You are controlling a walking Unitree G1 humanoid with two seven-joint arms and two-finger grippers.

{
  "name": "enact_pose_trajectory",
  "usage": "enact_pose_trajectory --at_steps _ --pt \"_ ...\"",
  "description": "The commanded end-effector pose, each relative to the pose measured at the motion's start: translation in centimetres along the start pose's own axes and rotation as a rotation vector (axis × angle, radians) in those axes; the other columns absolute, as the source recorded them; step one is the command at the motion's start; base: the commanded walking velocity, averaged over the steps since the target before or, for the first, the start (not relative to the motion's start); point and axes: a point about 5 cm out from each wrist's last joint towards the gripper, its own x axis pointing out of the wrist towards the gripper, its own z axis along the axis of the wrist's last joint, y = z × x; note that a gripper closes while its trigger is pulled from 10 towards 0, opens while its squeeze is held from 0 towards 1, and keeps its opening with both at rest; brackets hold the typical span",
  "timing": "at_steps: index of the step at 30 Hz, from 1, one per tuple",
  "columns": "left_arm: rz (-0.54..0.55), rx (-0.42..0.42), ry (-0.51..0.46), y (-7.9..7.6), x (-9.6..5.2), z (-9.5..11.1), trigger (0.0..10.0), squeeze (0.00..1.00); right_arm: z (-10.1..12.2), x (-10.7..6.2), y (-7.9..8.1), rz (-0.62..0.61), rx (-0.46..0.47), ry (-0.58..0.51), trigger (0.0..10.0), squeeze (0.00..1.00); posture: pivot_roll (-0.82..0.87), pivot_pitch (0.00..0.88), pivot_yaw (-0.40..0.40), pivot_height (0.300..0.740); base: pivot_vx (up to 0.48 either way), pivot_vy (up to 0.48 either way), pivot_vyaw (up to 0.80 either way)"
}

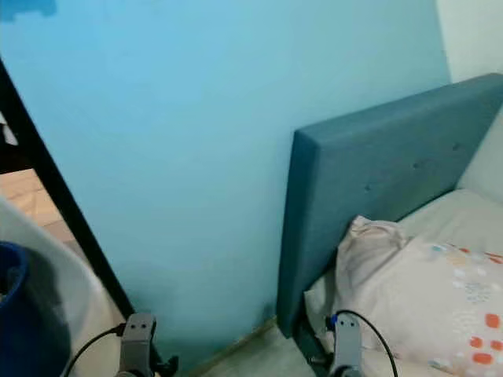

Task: Clean up the room

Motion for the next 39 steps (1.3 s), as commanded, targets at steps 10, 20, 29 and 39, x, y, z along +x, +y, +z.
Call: enact_pose_trajectory --at_steps 10,20,29,39 --pt "-0.004 -0.028 -0.025 -0.35 -0.07 -0.19 10.0 0.00 -0.29 -0.10 -0.41 -0.018 -0.024 0.018 10.0 0.00 0.05 0.000 -0.045 0.700 0.000 0.000 -0.76" --pt "0.003 0.013 0.007 -0.44 -0.18 -0.86 10.0 0.00 0.00 0.06 0.04 -0.015 -0.038 0.026 10.0 0.00 0.06 0.000 -0.043 0.700 0.000 0.000 -0.76" --pt "-0.005 0.051 0.014 -0.47 -0.21 -0.99 10.0 0.00 -0.17 0.06 0.13 -0.014 -0.048 0.030 10.0 0.00 0.05 0.000 -0.037 0.700 0.000 0.000 -0.76" --pt "-0.027 0.027 0.001 -0.56 -0.16 -0.72 10.0 0.00 0.07 0.06 0.06 -0.008 -0.055 0.021 10.0 0.00 0.05 0.000 -0.043 0.700 0.000 0.000 -0.76"
